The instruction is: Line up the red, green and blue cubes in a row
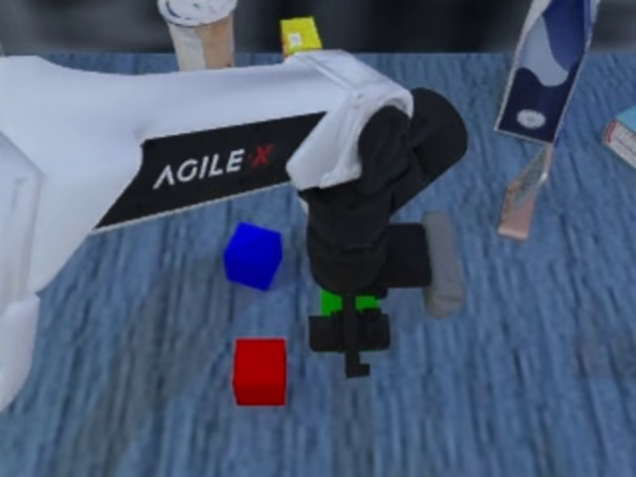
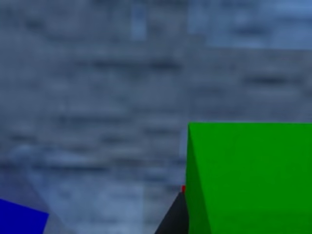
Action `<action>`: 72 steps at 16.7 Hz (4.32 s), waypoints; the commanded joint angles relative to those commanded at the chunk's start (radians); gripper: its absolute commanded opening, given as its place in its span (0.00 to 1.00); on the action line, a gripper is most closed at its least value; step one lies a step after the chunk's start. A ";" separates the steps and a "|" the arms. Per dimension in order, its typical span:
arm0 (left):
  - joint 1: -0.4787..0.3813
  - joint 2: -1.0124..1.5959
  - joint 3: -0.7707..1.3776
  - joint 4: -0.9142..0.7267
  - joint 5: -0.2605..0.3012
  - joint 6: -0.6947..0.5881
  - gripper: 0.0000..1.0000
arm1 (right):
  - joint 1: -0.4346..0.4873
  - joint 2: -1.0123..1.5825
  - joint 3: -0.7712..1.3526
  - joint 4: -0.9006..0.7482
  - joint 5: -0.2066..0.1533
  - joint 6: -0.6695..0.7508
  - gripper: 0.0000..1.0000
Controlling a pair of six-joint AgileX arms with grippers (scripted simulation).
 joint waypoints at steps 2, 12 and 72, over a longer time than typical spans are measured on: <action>0.003 -0.005 -0.003 0.002 0.000 0.001 0.00 | 0.000 0.000 0.000 0.000 0.000 0.000 1.00; -0.002 0.098 -0.138 0.236 0.001 -0.001 0.00 | 0.000 0.000 0.000 0.000 0.000 0.000 1.00; 0.363 0.213 0.298 -0.086 0.000 -0.853 1.00 | 0.000 0.000 0.000 0.000 0.000 0.000 1.00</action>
